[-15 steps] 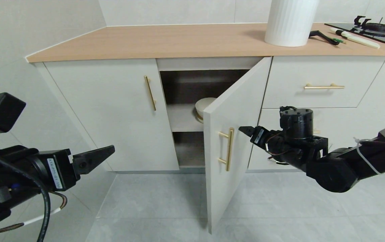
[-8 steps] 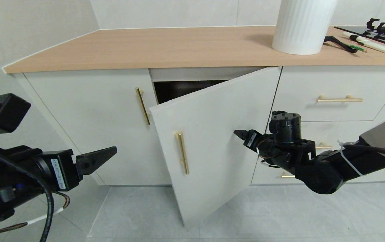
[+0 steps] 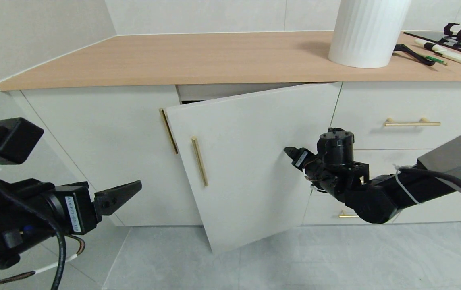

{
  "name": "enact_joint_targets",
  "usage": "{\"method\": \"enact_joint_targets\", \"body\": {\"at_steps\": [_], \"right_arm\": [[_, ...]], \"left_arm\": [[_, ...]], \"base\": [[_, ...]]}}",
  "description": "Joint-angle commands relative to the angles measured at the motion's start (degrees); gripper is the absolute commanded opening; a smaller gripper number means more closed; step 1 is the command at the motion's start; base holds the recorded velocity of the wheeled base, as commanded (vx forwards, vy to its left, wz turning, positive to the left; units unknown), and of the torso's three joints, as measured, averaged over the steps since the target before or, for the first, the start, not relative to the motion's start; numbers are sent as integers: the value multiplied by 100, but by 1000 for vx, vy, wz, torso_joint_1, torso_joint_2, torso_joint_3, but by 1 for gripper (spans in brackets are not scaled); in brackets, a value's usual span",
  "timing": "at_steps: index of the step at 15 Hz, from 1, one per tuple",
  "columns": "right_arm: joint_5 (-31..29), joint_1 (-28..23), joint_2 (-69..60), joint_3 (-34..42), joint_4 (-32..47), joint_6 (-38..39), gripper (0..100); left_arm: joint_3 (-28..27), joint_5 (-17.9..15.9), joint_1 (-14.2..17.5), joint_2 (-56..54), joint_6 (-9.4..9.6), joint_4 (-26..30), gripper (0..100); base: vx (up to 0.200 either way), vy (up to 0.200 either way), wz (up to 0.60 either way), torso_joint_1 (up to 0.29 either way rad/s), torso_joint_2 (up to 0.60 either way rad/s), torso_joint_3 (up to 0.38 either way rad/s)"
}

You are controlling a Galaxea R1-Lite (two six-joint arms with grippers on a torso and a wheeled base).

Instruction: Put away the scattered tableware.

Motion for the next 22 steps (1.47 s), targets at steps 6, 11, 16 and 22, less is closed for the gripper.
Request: {"method": "enact_joint_targets", "body": {"at_steps": [6,11,16,22], "right_arm": [[-394,-178,525,-564,15,15,100],[-614,-284,727,-766,15,7,100],[-711,-451,806,-889,15,7,100],[-517,-310,42,-230,-20,-90,100]], "left_arm": [[-1,-1,-1,8,-3,-2,100],[-1,-1,-1,8,-3,-2,100],[17,-10,-36,17,-3,-2,100],[35,-18,-45,-18,-3,-2,100]], "base": [[0,0,0,0,0,0],[0,0,0,0,0,0],[0,0,0,0,0,0],[0,0,0,0,0,0]]}}
